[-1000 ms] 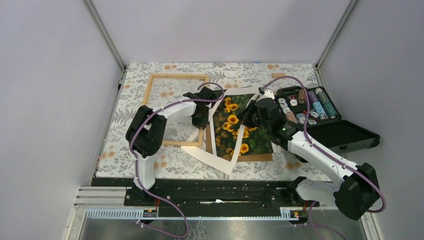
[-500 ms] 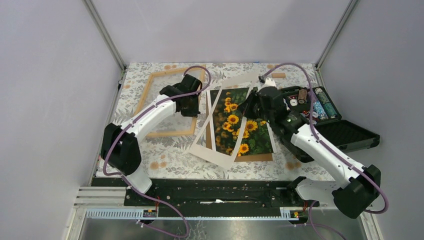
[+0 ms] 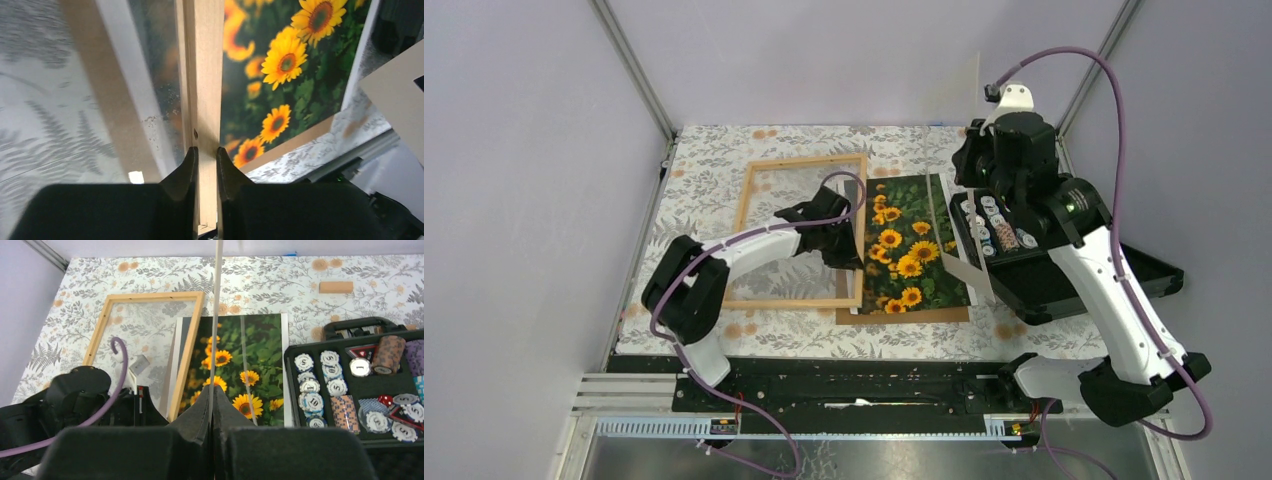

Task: Put the photo into the frame
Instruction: Place the photo frame on the photo frame, then place the photo frame item in the photo frame.

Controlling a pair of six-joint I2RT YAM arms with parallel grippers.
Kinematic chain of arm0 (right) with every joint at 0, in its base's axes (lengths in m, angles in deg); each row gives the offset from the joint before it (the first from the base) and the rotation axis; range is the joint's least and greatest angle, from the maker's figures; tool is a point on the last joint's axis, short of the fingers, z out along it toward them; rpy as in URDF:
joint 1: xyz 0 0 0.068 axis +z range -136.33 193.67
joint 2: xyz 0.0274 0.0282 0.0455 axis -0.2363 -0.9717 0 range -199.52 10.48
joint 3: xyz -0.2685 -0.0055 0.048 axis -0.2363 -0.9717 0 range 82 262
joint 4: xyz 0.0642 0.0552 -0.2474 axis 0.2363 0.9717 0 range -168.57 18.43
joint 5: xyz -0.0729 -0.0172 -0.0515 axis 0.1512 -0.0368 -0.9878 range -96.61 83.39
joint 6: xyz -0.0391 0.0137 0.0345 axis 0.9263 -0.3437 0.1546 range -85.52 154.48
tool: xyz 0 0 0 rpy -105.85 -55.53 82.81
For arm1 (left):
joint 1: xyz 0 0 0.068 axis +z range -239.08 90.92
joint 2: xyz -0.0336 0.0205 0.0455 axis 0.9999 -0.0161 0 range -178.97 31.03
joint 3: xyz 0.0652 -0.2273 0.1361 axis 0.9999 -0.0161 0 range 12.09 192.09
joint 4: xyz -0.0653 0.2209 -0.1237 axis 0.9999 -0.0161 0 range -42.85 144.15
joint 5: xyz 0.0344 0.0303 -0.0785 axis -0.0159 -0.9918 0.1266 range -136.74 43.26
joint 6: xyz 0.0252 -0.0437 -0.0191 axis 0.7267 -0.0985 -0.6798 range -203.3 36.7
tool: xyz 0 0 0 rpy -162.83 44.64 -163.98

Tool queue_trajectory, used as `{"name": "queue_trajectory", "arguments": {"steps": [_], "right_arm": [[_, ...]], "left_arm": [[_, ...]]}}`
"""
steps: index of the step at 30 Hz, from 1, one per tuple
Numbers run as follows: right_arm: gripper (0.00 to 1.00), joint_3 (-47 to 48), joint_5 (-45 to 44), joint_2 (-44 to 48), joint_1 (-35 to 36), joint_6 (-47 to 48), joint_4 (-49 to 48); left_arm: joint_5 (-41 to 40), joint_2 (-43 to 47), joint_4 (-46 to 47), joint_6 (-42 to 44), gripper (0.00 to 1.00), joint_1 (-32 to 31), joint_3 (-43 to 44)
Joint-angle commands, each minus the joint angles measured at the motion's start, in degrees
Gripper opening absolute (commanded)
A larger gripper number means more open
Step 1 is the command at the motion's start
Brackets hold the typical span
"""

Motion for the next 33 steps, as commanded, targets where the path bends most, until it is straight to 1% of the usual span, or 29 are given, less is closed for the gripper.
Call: {"name": "queue_trajectory", "arguments": {"steps": [1, 5, 8, 10, 12, 13, 15, 17, 19, 21, 24, 28, 33], "right_arm": [[0.00, 6.2, 4.5, -4.5, -0.7, 4.5, 4.5], [0.00, 10.0, 9.7, -8.7, -0.6, 2.8, 4.2], [0.00, 12.7, 16.3, -12.0, -0.6, 0.7, 2.8], [0.00, 13.5, 20.0, -13.9, -0.6, -1.9, 1.6], [0.00, 13.7, 22.7, -15.9, -0.7, -5.4, 0.2], [0.00, 13.7, 23.4, -16.9, -0.6, -8.2, -0.4], [0.00, 13.9, 21.5, -19.1, -0.7, -12.7, -0.6], [0.00, 13.9, 19.8, -20.8, -0.6, -17.4, -0.5], [0.00, 13.7, 19.6, -22.1, -0.6, -21.1, -1.1], [0.00, 13.7, 18.8, -22.6, -0.2, -23.9, -1.6], [0.00, 13.8, 18.5, -22.4, 0.7, -24.8, -2.9], [0.00, 13.1, 17.2, -21.4, 0.9, -25.7, -2.9], [0.00, 12.0, 15.7, -20.1, 1.2, -26.3, -3.1]], "left_arm": [[8.9, -1.0, 12.6, -5.0, 0.27, -0.1, -2.7], [10.1, 3.1, 12.3, -1.9, 0.55, 0.1, -2.2], [11.9, 8.7, 10.0, 1.1, 0.72, 1.5, -1.8], [12.9, 13.7, 7.5, 3.7, 0.78, 3.7, -1.9], [14.7, 19.9, 6.9, 6.0, 0.86, 7.3, -2.8], [16.1, 22.8, 7.0, 7.1, 0.91, 8.7, -3.2], [20.2, 27.0, 6.8, 9.9, 0.98, 9.6, -2.2], [24.4, 28.9, 7.0, 9.9, 0.99, 9.5, -0.4], [27.3, 29.3, 10.2, 6.1, 0.99, 9.0, 0.6], [27.5, 29.0, 15.1, 1.3, 0.99, 6.9, 0.7], [23.8, 25.9, 19.1, -2.1, 0.99, 0.9, 3.9], [14.9, 21.0, 18.5, -3.4, 0.97, -5.5, 9.6], [8.4, 15.4, 13.0, -3.5, 0.92, -8.7, 15.6]]}}
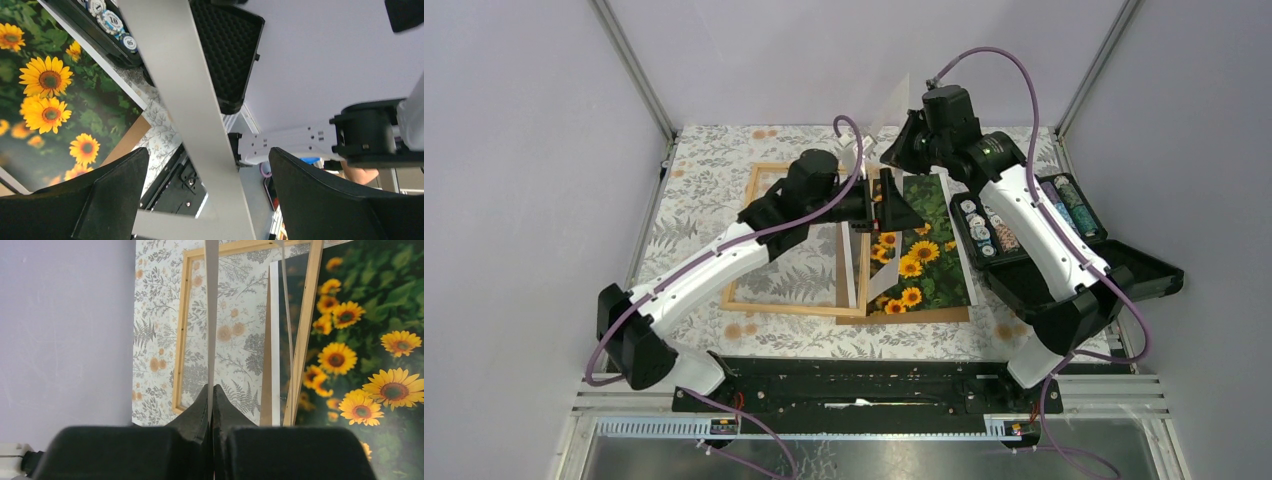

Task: Put the photo into the frame
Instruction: Place the photo frame item in the photo frame.

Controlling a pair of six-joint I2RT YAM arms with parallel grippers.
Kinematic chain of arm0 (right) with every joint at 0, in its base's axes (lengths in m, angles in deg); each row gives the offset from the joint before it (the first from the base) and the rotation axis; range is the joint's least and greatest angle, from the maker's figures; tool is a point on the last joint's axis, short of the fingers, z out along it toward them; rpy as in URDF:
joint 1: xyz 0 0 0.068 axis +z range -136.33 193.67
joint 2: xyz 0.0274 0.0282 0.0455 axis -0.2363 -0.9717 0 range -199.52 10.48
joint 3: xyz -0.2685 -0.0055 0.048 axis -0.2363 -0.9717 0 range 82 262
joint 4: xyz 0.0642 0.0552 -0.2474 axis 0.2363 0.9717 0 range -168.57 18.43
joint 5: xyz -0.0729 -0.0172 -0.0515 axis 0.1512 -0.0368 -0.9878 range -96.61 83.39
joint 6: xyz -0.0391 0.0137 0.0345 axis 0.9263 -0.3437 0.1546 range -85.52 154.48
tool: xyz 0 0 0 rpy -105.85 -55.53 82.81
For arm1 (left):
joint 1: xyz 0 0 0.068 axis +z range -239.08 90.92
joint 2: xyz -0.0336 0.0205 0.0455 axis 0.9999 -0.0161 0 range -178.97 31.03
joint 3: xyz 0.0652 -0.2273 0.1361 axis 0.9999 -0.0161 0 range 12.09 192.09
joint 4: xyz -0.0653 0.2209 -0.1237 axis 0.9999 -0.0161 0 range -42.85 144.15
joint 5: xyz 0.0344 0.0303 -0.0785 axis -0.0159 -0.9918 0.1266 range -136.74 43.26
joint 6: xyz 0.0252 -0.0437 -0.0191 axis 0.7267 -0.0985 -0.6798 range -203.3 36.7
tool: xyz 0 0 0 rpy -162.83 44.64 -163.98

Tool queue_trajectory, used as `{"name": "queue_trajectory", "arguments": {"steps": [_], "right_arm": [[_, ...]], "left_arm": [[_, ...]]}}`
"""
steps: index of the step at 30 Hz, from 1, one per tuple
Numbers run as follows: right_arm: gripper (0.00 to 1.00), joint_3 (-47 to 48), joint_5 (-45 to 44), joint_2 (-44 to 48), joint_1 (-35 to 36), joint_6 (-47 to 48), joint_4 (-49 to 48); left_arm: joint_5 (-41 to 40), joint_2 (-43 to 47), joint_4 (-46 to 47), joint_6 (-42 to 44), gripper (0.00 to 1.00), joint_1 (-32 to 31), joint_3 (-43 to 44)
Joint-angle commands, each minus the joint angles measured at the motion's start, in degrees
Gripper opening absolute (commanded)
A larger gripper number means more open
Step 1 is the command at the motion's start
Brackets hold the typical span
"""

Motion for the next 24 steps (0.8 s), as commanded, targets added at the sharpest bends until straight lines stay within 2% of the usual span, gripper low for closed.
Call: {"name": "queue_trajectory", "arguments": {"steps": [1, 6, 10, 17, 24], "right_arm": [[0.00, 0.0, -2.7, 3.7, 0.7, -1.9, -2.2], [0.00, -1.2, -5.1, 4.5, 1.0, -1.6, -2.4], [0.04, -2.2, -5.4, 5.0, 1.1, -1.2, -2.6], [0.11, -2.6, -5.3, 5.3, 1.3, -0.5, -3.4], [0.35, 0.0, -5.2, 5.2, 1.2, 1.8, -3.4]], "left_arm": [[-7.5, -3.2, -1.4, -1.4, 0.91, -1.6, 6.8], [-8.4, -4.5, -1.9, -1.8, 0.82, -2.3, 7.7], [-9.3, -4.4, -3.2, -1.4, 0.75, -2.3, 8.4], [-1.4, -5.2, -2.8, -3.1, 0.58, -0.5, 8.8], [13.5, -1.9, 5.7, -9.2, 0.48, 8.3, 2.7]]}}
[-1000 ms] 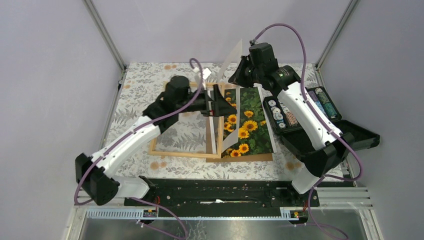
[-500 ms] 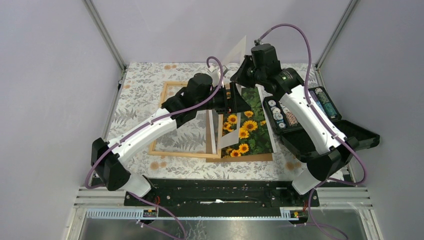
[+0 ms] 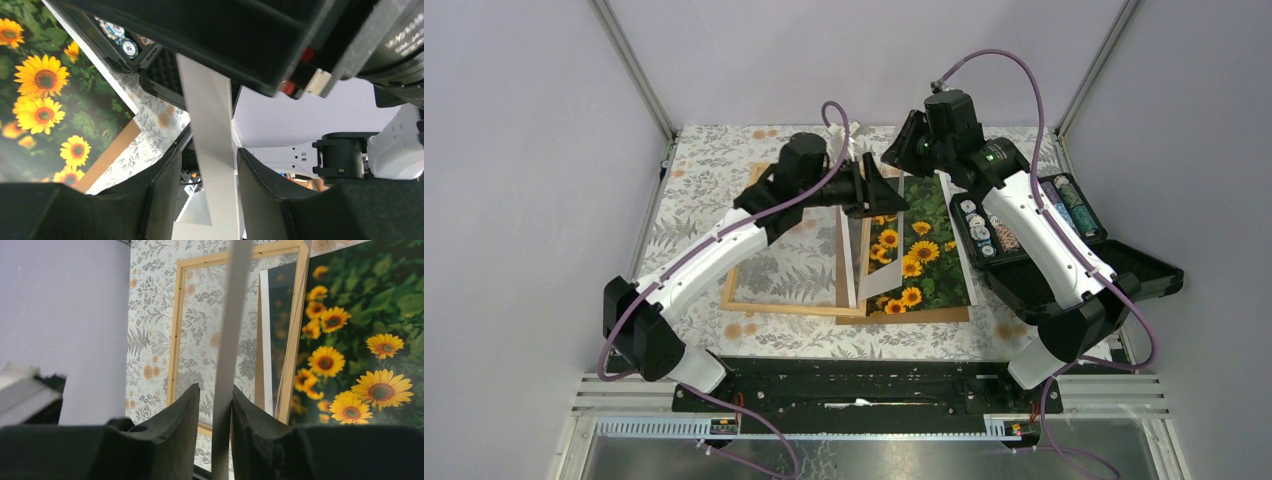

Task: Put the photo into the frame
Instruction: Place the photo frame item in the photo frame.

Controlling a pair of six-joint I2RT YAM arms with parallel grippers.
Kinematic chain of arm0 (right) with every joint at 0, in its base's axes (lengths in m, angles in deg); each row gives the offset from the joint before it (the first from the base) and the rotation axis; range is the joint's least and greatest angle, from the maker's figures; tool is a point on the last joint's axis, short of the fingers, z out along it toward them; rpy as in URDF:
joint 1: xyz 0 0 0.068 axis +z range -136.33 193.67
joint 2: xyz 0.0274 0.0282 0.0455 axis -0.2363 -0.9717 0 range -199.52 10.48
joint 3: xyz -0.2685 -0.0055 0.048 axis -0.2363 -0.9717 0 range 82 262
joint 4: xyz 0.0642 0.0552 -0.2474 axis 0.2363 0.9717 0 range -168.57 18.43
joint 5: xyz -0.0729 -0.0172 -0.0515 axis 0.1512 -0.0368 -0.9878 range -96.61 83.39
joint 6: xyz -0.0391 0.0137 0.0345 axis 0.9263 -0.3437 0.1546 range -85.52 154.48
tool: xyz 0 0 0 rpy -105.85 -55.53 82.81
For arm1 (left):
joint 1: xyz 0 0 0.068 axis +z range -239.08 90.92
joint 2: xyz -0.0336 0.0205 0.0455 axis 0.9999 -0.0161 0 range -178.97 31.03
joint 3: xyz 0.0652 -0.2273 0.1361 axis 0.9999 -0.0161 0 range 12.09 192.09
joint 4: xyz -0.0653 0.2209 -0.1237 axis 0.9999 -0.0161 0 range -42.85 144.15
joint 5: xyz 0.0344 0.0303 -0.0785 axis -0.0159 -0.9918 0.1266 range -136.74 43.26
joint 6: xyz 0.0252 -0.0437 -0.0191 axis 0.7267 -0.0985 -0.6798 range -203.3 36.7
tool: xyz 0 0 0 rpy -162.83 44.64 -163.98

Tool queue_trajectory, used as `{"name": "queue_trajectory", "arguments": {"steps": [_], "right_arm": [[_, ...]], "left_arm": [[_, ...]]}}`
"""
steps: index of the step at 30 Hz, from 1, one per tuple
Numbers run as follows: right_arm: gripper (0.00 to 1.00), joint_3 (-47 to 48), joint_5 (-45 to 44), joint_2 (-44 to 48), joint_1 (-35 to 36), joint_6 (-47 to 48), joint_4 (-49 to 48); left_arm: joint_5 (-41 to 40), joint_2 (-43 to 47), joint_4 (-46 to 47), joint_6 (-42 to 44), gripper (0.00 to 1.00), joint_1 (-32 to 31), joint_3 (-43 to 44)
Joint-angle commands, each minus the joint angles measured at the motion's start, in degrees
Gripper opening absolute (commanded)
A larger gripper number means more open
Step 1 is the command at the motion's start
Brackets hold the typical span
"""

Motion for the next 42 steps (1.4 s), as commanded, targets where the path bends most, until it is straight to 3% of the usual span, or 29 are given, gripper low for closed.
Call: {"name": "queue_trajectory", "arguments": {"steps": [1, 7, 10, 13, 20, 24, 26, 28, 31, 34, 38, 42], "right_arm": [[0.38, 3.6, -1.2, 2.4, 0.6, 2.3, -2.1], [0.37, 6.2, -0.6, 0.9, 0.6, 1.7, -2.7], [0.49, 7.9, 0.1, 0.3, 0.6, 1.1, -2.7], [0.62, 11.0, 0.7, -0.8, 0.6, 2.2, -1.4], [0.81, 11.6, -3.2, 0.6, 0.3, 5.9, -0.1], [0.89, 8.7, -1.9, 1.4, -1.3, 6.9, -0.2], [0.92, 6.3, -0.5, 1.5, -1.9, 7.6, -0.6], [0.93, 2.1, 2.1, 1.8, -1.9, 8.9, -2.9], [0.97, -9.3, 6.9, 1.5, -3.1, 10.1, -8.1], [0.94, -16.2, 14.1, -2.1, -6.2, 10.5, -8.9], [0.92, -22.2, 11.3, -6.2, -7.3, 12.8, -11.9], [0.77, -24.4, 13.4, -11.2, -9.6, 11.5, -14.1]], "left_arm": [[12.5, 3.3, 8.6, -4.5, 0.47, 6.1, -3.4], [19.2, 2.9, 9.3, -4.3, 0.40, 9.2, -3.8], [19.7, 3.7, 6.9, -2.3, 0.39, 10.3, -3.1], [20.9, 5.4, 6.2, -3.2, 0.38, 15.8, -5.5], [26.7, 8.3, 4.7, -2.6, 0.33, 33.7, -15.5], [29.7, 7.6, 3.9, -1.1, 0.46, 40.3, -21.2], [27.2, 6.8, -2.1, 4.1, 0.49, 42.4, -22.4], [22.7, 6.6, -7.9, 9.9, 0.58, 44.4, -23.1], [8.2, 6.6, -18.0, 18.7, 0.68, 47.5, -21.5], [-2.1, 8.5, -18.9, 20.8, 0.83, 47.5, -21.6], [-9.9, 5.7, -20.1, 23.6, 0.86, 41.0, -19.3], [-16.6, 1.1, -22.0, 24.4, 0.88, 35.0, -16.1]]}}
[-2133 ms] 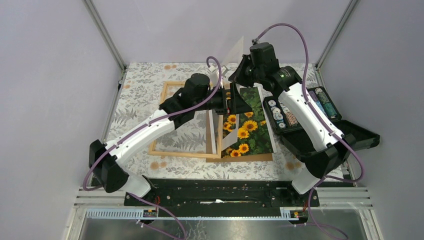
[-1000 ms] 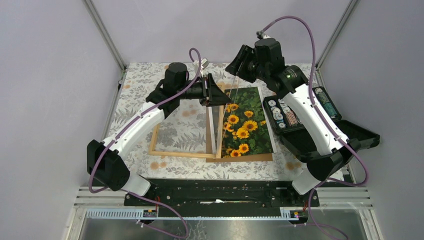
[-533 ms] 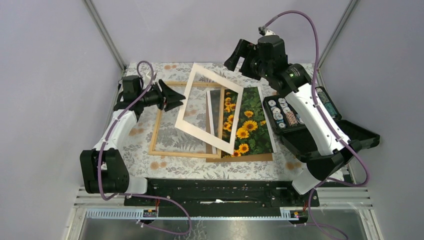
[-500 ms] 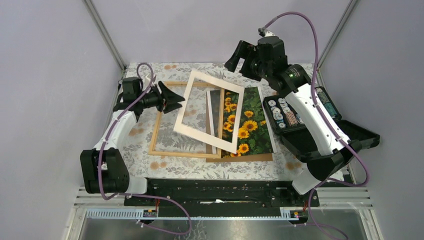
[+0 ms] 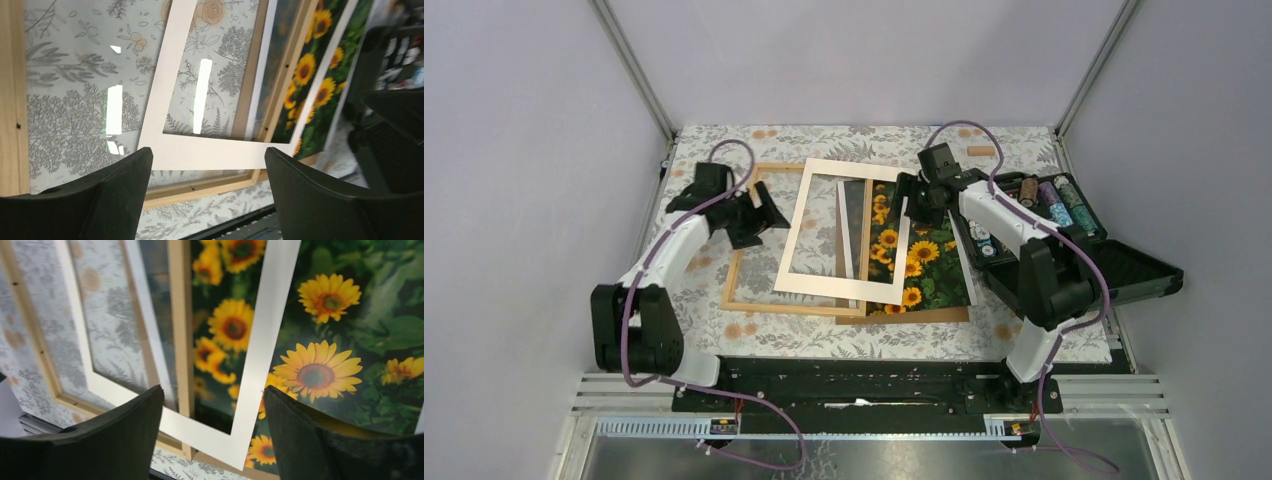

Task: Put the photo into the frame
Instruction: Place the photo frame item in the photo frame.

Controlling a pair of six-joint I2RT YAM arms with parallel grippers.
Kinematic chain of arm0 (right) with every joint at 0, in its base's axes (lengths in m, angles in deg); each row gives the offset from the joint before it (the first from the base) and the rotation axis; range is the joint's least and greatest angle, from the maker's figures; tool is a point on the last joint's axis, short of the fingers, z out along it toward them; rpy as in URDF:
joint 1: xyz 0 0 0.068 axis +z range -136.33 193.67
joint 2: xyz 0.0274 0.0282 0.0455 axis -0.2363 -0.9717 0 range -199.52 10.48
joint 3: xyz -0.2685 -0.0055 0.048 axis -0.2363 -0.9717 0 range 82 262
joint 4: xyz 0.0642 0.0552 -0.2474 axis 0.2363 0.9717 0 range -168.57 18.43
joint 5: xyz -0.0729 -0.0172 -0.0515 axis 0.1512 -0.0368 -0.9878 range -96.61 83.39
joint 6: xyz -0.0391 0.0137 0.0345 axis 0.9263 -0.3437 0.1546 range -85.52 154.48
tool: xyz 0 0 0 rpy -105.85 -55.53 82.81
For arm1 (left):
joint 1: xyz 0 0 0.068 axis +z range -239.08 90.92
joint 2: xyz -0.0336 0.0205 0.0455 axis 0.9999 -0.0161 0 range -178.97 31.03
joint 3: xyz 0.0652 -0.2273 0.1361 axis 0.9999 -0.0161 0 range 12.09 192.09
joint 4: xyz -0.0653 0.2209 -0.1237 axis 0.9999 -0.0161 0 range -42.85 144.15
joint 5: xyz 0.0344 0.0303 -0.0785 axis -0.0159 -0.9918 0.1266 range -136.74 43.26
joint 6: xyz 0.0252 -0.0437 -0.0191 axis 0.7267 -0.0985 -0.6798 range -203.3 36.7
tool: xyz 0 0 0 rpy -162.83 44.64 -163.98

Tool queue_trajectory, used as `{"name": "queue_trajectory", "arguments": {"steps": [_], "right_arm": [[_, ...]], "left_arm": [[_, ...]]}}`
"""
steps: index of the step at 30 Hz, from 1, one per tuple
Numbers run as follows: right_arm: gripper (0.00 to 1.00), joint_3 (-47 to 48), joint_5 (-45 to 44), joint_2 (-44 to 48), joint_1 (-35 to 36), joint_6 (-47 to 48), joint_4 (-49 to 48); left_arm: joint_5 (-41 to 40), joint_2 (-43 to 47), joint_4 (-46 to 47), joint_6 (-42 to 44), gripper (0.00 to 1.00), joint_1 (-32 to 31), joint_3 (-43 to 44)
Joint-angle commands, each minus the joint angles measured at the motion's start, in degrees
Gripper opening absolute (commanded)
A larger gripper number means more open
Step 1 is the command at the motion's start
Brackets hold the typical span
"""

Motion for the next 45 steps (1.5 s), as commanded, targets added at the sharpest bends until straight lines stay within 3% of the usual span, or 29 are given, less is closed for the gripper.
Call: {"name": "queue_trajectory", "arguments": {"steps": [1, 4, 12, 17, 22, 25, 31, 37, 45], "right_arm": [[0.73, -2.4, 3.4, -2.9, -2.2, 0.1, -6.4], [0.71, -6.4, 8.2, -4.6, -4.2, -1.6, -11.9], [0.72, -11.5, 14.4, -8.8, -7.6, -3.0, -21.5], [0.72, -12.6, 18.4, -12.8, -8.1, -1.5, -26.7], [0.61, -15.1, 24.9, -12.0, -9.0, -2.8, -37.7], [0.50, -19.2, 29.0, -10.1, -9.2, -8.0, -49.6], [0.34, -21.5, 33.5, -8.4, -9.2, -20.3, -62.2], [0.34, -22.1, 35.9, -11.0, -9.1, -29.7, -72.6], [0.34, -19.7, 35.8, -16.3, -6.1, -32.7, -75.6]], "left_arm": [[-13.2, -3.1, -1.7, 4.3, 0.89, -5.4, 4.6], [-16.6, -3.7, -1.3, 4.6, 0.93, -4.5, 5.2], [-10.4, -6.4, 8.3, -4.2, 0.97, 8.8, 0.4], [-5.8, -8.1, 19.9, -10.4, 0.96, 15.2, -5.9], [-7.2, -10.9, 20.3, -8.6, 0.96, 16.4, -6.1], [-5.5, -11.5, 21.6, -8.6, 0.96, 16.5, -8.0], [-2.1, -11.6, 23.2, -9.7, 0.96, 16.8, -11.5], [-0.1, -12.3, 24.7, -10.4, 0.95, 16.8, -13.4], [3.5, -12.9, 26.6, -11.6, 0.94, 16.8, -15.4]]}}
